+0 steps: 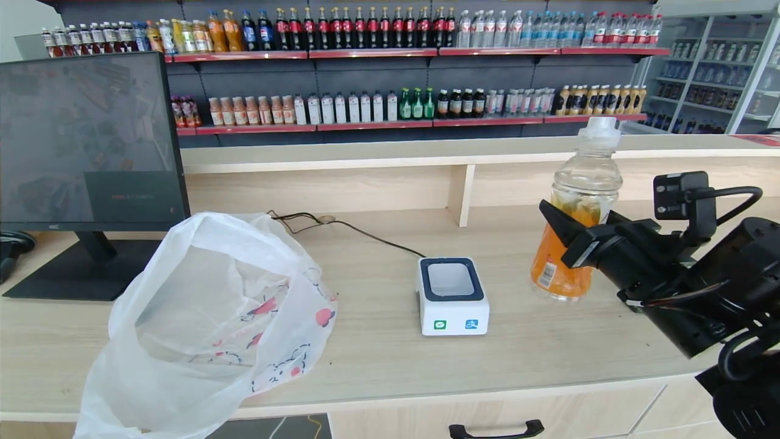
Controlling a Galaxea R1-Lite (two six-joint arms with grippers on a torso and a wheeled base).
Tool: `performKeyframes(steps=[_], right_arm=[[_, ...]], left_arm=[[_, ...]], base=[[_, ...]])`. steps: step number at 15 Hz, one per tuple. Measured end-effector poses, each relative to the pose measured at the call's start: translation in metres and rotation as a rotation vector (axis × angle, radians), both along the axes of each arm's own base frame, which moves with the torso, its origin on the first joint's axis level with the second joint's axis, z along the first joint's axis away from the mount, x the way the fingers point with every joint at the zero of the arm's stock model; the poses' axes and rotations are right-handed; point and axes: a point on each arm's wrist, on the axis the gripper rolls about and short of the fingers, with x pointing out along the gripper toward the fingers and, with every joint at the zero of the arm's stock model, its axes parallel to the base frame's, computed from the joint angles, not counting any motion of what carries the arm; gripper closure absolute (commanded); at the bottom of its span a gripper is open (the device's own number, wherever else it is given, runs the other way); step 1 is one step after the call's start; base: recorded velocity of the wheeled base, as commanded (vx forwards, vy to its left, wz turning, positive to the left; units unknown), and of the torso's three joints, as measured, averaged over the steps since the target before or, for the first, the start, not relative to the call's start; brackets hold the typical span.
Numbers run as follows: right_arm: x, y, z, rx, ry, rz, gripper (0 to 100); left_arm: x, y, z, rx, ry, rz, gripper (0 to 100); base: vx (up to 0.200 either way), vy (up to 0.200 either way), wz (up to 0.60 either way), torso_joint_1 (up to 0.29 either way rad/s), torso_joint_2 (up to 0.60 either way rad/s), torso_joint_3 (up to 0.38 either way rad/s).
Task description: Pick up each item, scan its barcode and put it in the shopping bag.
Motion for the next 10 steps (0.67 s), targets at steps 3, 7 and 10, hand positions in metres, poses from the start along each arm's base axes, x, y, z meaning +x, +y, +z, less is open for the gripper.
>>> performKeyframes(steps=[3, 7, 10], right_arm=[[0.0035, -0.001, -0.0019, -0.004, 0.004, -0.01, 100], [0.0048, -0.0063, -0.0019, -0.004, 0.007, -0.028, 100], [0.0038, -0.0078, 0.0003, 0.002, -0.002, -0.031, 100]], left_arm=[[0.0, 0.0, 0.0, 0.001, 0.0, 0.0, 0], [0.0, 0.0, 0.0, 0.0, 0.0, 0.0, 0], [0.0, 0.0, 0.0, -0.001, 0.0, 0.0, 0]], base=[[-0.067, 0.0, 0.0, 0.007, 0.0, -0.002], [0.0, 0.15, 0.0, 0.004, 0.01, 0.003], [0.0, 0.2, 0.0, 0.01, 0.01, 0.001]])
